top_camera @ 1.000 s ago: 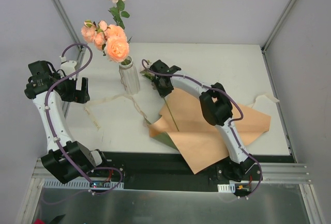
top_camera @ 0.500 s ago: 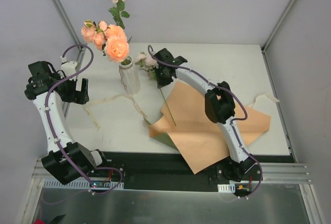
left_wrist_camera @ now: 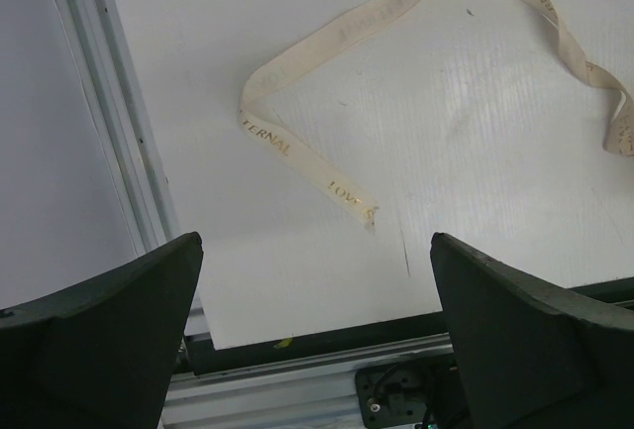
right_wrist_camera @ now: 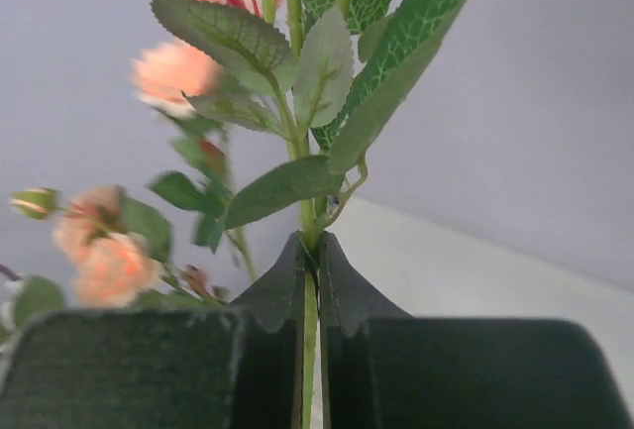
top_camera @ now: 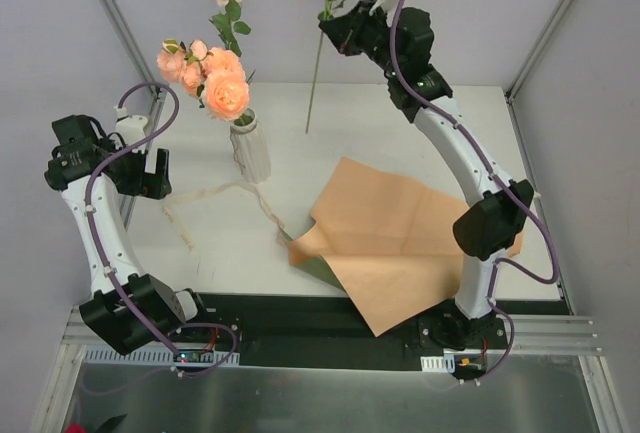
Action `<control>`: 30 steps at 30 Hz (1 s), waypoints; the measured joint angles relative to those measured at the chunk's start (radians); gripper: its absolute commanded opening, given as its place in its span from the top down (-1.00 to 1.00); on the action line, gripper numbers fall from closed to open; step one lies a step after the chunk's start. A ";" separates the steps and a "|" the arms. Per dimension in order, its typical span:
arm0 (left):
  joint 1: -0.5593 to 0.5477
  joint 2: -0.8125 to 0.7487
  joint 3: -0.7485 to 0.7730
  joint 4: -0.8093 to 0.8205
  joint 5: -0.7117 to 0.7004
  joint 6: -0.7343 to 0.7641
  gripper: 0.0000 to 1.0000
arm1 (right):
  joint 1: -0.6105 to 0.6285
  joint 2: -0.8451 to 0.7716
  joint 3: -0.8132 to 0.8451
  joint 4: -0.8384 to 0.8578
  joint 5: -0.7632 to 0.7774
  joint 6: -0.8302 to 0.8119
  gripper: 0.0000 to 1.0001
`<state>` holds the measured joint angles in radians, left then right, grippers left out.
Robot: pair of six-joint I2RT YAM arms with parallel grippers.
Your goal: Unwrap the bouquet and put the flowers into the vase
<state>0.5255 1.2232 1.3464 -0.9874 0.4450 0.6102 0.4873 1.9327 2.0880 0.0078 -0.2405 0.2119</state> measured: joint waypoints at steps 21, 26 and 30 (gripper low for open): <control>0.000 0.001 0.007 -0.005 0.019 -0.044 -0.98 | 0.227 0.176 0.073 0.616 -0.030 -0.132 0.99; 0.000 -0.008 0.003 -0.007 0.019 -0.042 -0.98 | 0.249 0.213 0.074 0.616 -0.026 -0.209 0.99; 0.000 -0.014 0.001 -0.025 0.027 -0.038 -0.98 | 0.266 0.255 0.096 0.615 -0.018 -0.261 0.99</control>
<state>0.5255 1.2095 1.3476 -1.0122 0.4725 0.5720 0.7528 2.1876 2.1841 0.6228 -0.2581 -0.0486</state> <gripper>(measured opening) 0.992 0.040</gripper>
